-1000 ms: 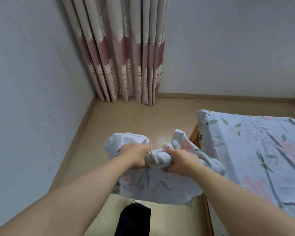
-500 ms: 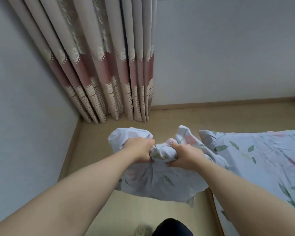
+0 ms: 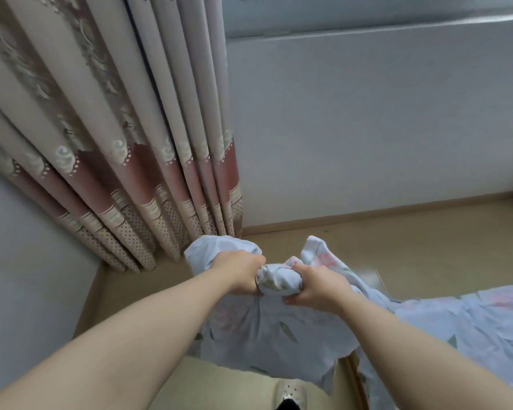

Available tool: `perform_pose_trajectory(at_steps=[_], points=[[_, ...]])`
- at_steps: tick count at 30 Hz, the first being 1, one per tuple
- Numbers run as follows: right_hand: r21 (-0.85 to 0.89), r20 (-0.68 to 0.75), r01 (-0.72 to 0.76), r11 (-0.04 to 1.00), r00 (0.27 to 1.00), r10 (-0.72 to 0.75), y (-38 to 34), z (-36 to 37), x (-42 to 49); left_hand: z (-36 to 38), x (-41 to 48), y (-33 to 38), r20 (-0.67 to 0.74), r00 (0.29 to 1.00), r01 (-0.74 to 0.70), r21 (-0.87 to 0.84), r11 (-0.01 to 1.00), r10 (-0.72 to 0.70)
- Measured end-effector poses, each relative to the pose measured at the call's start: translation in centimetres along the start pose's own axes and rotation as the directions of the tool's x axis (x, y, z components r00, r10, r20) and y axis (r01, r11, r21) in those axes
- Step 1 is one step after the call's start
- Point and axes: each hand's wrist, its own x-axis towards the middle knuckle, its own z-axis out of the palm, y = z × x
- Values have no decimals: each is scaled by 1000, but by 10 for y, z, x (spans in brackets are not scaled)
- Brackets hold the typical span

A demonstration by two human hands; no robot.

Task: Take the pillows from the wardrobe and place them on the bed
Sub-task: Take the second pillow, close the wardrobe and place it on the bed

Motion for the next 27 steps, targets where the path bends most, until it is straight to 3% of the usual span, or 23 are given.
perform_pose_trajectory(at_steps=[18, 27], points=[[70, -50, -234, 970, 970, 238, 122, -146, 185, -119, 287, -2, 24, 967, -253, 38, 967, 252], [235, -100, -417, 878, 888, 448, 176, -177, 237, -172, 407, 20, 93, 861, -508, 164, 846, 500]])
